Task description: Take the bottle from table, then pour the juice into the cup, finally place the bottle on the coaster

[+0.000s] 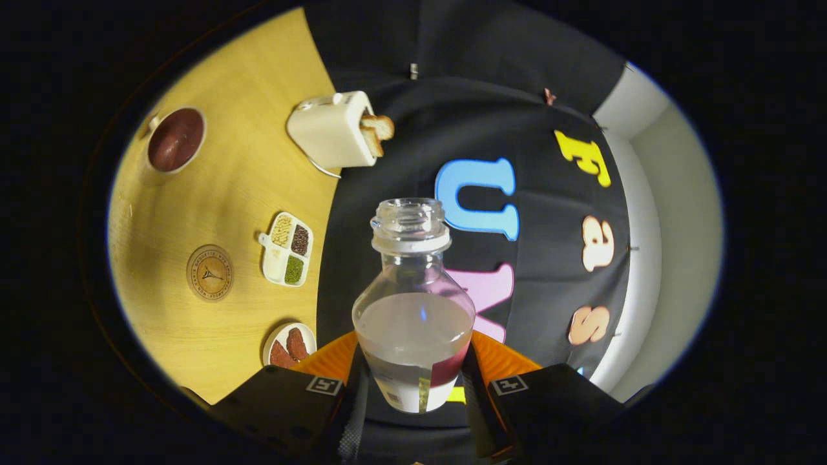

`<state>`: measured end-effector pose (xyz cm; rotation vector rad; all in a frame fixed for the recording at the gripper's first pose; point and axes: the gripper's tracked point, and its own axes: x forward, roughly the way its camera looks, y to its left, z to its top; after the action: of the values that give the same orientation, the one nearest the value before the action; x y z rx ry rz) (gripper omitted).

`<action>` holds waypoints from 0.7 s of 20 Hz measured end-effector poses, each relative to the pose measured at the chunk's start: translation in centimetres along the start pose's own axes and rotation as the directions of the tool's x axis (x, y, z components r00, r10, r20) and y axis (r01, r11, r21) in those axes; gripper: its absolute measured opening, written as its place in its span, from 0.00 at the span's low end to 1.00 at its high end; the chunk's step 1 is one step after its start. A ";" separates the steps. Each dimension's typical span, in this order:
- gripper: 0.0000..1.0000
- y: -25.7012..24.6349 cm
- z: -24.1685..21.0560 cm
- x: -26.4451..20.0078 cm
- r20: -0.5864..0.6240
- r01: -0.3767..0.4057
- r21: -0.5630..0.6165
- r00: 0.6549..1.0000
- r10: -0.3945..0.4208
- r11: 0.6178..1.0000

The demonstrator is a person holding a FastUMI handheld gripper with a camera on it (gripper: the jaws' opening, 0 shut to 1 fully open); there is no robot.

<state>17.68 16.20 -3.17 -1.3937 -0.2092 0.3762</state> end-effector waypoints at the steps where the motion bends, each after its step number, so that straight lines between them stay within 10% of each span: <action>1: 0.68 -0.4 -1.0 0.0 -0.028 -0.001 0.081 1.000 0.003 0.997; 7: 0.68 1.3 -5.3 0.2 -0.147 -0.054 0.564 0.975 0.164 0.824; 14: 0.68 5.1 -5.2 0.4 -0.056 -0.076 0.902 0.955 0.290 0.425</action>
<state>19.20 12.23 -9.06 -0.3461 0.3165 0.4290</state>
